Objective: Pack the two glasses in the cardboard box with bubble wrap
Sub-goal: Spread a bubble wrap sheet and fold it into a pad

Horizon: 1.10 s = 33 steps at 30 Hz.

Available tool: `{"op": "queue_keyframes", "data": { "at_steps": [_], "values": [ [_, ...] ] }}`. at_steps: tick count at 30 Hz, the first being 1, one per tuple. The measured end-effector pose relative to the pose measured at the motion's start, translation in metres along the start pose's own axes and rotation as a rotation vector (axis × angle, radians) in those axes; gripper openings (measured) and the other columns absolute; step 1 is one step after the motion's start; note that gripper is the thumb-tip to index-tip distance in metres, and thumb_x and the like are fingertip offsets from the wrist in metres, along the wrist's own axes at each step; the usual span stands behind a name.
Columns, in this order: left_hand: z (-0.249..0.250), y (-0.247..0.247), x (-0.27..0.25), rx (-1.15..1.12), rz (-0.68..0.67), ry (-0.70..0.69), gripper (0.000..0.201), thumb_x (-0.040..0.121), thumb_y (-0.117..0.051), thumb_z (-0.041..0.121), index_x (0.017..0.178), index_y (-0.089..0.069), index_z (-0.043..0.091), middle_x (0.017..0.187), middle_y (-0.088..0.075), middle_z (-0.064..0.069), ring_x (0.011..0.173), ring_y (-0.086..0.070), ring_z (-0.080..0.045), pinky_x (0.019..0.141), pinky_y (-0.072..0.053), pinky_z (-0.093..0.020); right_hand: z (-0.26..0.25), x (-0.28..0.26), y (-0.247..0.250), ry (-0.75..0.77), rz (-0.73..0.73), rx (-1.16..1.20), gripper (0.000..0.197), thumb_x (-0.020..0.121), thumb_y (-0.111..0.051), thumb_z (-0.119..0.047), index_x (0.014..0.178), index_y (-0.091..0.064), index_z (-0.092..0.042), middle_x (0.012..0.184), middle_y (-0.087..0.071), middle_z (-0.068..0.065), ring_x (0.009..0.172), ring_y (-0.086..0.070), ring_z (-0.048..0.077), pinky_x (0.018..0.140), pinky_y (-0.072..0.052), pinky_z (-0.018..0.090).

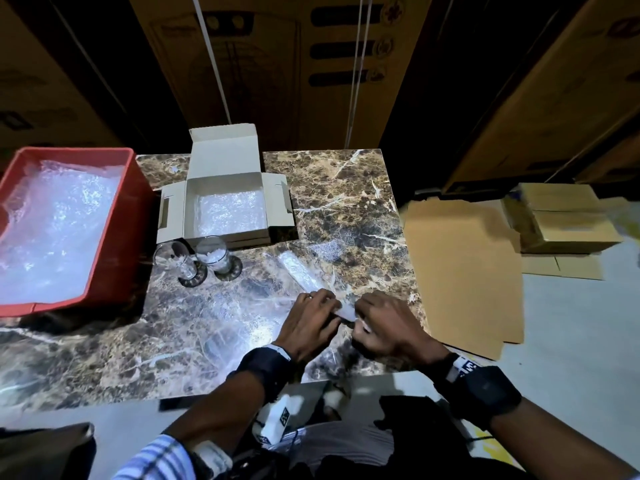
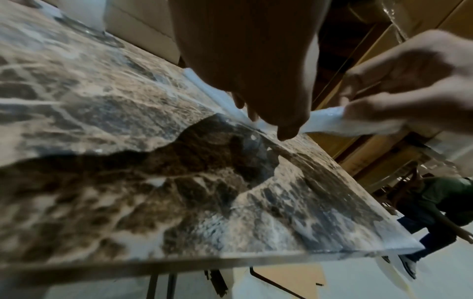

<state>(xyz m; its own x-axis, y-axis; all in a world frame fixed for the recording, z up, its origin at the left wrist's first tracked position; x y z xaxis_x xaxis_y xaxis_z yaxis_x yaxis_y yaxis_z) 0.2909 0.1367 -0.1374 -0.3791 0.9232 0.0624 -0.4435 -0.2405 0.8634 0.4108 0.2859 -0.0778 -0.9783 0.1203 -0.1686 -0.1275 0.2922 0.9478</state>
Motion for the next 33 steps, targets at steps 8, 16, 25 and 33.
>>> {"op": "queue_keyframes", "data": {
  "at_steps": [8, 16, 25, 33],
  "values": [
    [0.011, 0.016, -0.022, -0.486, 0.058, 0.181, 0.014, 0.106, -0.049, 0.027, 0.11, -0.062, 0.024, 0.117, -0.047, 0.011, 0.1, -0.062, -0.011, 0.087, -0.053, -0.034, -0.017, 0.004, 0.022, 0.025, -0.227, 0.644, 0.073, 0.086, -0.065, -0.07, 0.145, -0.033, -0.04, 0.135, -0.053, -0.015, 0.116, -0.056, 0.003, 0.097, -0.044, 0.024],
    [0.002, 0.013, -0.026, -0.608, 0.17, 0.4, 0.009, 0.107, -0.049, 0.037, 0.1, -0.05, 0.031, 0.101, -0.048, 0.007, 0.096, -0.053, -0.008, 0.082, -0.045, -0.033, -0.012, 0.032, -0.014, -0.08, -0.214, 0.916, 0.071, 0.091, -0.064, -0.021, 0.151, -0.028, -0.036, 0.132, -0.056, 0.0, 0.122, -0.056, 0.012, 0.1, -0.051, 0.036],
    [-0.007, 0.015, -0.014, -0.689, 0.197, 0.479, 0.012, 0.103, -0.052, 0.04, 0.11, -0.05, 0.03, 0.112, -0.061, -0.001, 0.104, -0.061, -0.016, 0.085, -0.052, -0.035, -0.008, 0.053, -0.042, -0.179, 0.022, 0.857, 0.017, 0.101, -0.061, -0.025, 0.091, -0.069, -0.015, 0.083, -0.069, 0.002, 0.071, -0.058, 0.005, 0.067, -0.045, 0.026],
    [-0.004, 0.019, -0.006, -0.723, 0.252, 0.58, 0.055, 0.091, -0.063, 0.02, 0.136, -0.037, 0.036, 0.128, -0.045, -0.002, 0.105, -0.063, -0.02, 0.083, -0.061, -0.036, -0.009, 0.069, -0.059, -0.268, 0.065, 0.76, 0.023, 0.096, -0.06, -0.033, 0.078, -0.06, -0.018, 0.064, -0.053, -0.006, 0.062, -0.046, 0.008, 0.059, -0.038, 0.031]
  ]
}}
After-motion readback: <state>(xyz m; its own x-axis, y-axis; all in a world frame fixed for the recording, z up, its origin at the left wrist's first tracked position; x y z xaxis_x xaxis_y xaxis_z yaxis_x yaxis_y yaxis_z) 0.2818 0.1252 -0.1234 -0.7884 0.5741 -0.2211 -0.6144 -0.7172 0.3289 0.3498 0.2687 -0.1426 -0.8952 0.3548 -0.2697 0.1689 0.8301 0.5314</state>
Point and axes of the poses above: each hand's wrist, its own x-axis towards the middle knuckle, its own y-axis out of the back of the hand, z = x × y, the point moved 2 cm from there along x, towards the middle knuckle
